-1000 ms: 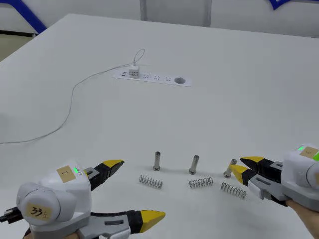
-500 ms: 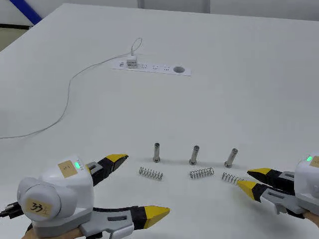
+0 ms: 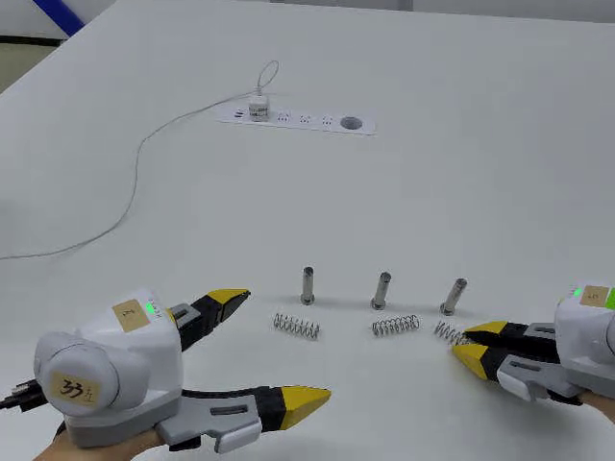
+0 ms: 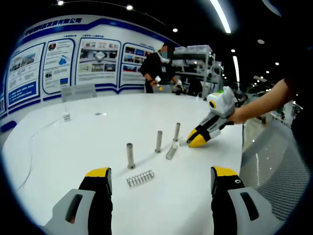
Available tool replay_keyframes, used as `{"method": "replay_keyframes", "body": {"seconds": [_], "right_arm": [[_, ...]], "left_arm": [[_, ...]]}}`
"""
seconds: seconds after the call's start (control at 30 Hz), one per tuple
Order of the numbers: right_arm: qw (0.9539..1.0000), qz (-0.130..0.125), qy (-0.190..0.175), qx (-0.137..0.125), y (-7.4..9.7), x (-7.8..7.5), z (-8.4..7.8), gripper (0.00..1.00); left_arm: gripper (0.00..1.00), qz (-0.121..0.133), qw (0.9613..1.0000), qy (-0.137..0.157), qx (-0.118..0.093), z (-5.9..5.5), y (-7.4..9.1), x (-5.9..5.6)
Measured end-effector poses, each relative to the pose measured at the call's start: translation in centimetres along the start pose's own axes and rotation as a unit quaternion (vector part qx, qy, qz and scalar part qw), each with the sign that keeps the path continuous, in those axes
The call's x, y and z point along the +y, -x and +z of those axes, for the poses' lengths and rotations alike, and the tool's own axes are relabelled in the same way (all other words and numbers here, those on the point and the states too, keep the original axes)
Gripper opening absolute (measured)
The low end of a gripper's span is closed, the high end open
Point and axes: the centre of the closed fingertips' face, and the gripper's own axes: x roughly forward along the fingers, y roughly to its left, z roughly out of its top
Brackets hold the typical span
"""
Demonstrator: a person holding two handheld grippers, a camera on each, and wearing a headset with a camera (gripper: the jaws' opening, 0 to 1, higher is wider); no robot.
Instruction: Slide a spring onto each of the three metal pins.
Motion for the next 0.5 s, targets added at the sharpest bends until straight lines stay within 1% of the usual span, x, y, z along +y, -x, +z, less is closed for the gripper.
{"method": "replay_keyframes", "body": {"seconds": [0.13,0.27,0.37,0.5], "right_arm": [[1.0000,0.001,0.002,0.002,0.05,0.05,-0.08,0.12],[1.0000,-0.004,0.008,0.004,0.19,0.15,-0.20,0.11],[0.9998,-0.013,0.013,0.008,0.38,-0.01,-0.32,0.11],[0.9997,-0.019,0.014,0.004,0.79,-0.14,-0.12,0.11]], "left_arm": [[0.85,-0.002,1.0000,-0.001,0.000,0.01,-0.10,-0.07],[0.85,-0.003,1.0000,-0.003,-0.001,0.08,-0.09,-0.16],[0.84,-0.004,1.0000,-0.005,-0.001,0.13,-0.04,-0.19],[0.84,-0.002,1.0000,-0.007,0.001,0.08,0.01,-0.19]]}}
